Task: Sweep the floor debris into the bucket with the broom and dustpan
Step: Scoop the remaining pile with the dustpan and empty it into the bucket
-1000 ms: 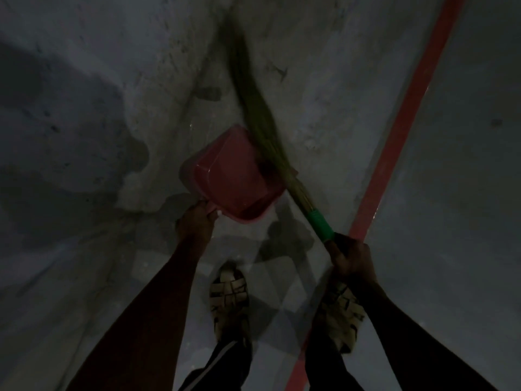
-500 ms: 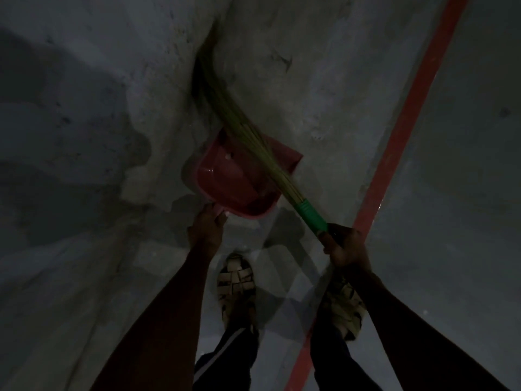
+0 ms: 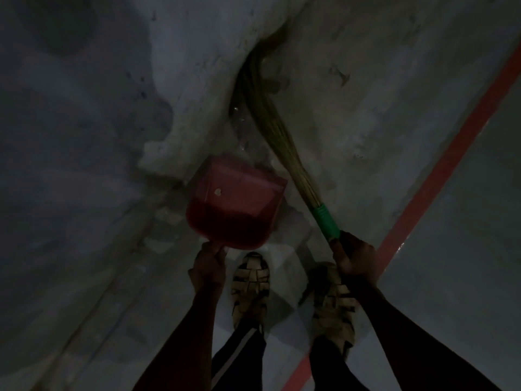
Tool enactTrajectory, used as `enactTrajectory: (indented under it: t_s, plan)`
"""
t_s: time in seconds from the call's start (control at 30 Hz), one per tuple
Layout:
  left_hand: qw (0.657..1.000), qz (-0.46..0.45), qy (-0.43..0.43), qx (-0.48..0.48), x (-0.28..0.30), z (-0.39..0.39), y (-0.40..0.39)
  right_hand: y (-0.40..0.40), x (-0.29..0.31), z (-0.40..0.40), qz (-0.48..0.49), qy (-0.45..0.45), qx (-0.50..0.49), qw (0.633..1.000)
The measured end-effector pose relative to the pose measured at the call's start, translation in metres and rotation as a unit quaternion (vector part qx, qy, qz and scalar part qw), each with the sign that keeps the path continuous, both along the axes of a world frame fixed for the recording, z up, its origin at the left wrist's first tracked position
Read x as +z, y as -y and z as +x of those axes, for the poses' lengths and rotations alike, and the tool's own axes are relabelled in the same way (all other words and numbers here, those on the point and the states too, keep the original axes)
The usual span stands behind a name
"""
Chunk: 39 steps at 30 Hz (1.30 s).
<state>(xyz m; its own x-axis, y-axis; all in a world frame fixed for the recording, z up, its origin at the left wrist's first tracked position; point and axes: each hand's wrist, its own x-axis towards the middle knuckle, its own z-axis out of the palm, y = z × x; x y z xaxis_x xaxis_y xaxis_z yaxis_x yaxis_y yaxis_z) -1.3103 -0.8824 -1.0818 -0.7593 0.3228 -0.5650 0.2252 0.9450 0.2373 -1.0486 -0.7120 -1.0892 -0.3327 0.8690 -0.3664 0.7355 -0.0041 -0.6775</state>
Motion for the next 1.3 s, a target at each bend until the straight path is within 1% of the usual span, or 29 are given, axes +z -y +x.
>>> enactTrajectory:
  t_s: [0.13, 0.27, 0.37, 0.43, 0.5, 0.57, 0.67, 0.73, 0.83, 0.97, 1.1, 1.17, 1.23, 1.3]
  plan:
    - [0.999, -0.037, 0.012, 0.023, -0.014, -0.009, 0.014, 0.018, -0.012, 0.013, 0.018, 0.042, -0.048, 0.998]
    - [0.997, -0.079, 0.007, -0.018, -0.021, -0.025, -0.003, 0.019, -0.015, 0.009, 0.002, 0.052, -0.085, 0.995]
    - [0.993, -0.102, -0.013, -0.053, -0.022, -0.043, -0.023, 0.007, -0.023, -0.002, -0.020, 0.075, -0.076, 0.994]
    - [0.994, -0.095, -0.008, -0.058, -0.022, -0.057, -0.039, -0.002, -0.026, -0.007, -0.022, 0.061, -0.056, 0.996]
    - [0.994, -0.089, 0.012, -0.054, -0.024, -0.074, -0.050, -0.011, -0.027, -0.012, -0.025, 0.041, -0.023, 0.999]
    - [0.993, -0.084, 0.032, -0.071, -0.027, -0.084, -0.053, -0.020, -0.028, -0.015, -0.032, 0.027, 0.000, 0.999]
    - [0.996, -0.072, 0.018, -0.054, -0.024, -0.080, -0.050, -0.030, -0.032, -0.015, -0.052, 0.007, 0.008, 0.999]
    - [0.996, -0.069, 0.002, -0.057, -0.023, -0.072, -0.048, -0.033, -0.037, -0.009, -0.050, -0.005, 0.009, 0.999]
    - [0.996, -0.073, -0.006, -0.057, -0.024, -0.067, -0.048, -0.029, -0.042, 0.005, -0.052, 0.005, 0.027, 0.998]
    - [0.997, -0.059, -0.011, -0.044, -0.027, -0.062, -0.048, -0.011, -0.031, 0.022, -0.093, 0.044, 0.044, 0.994]
    - [0.997, -0.062, -0.020, -0.045, -0.024, -0.048, -0.058, 0.007, -0.015, 0.012, -0.126, 0.048, 0.045, 0.990]
    - [0.999, -0.038, -0.016, -0.034, -0.019, -0.044, -0.073, 0.009, -0.010, 0.002, -0.136, 0.037, 0.030, 0.989]
    - [0.998, -0.014, -0.027, -0.062, -0.020, -0.047, -0.085, 0.008, -0.008, 0.000, -0.134, 0.037, 0.029, 0.990]
    - [0.994, -0.019, -0.028, -0.102, -0.018, -0.052, -0.094, 0.007, -0.005, 0.004, -0.120, 0.037, 0.035, 0.992]
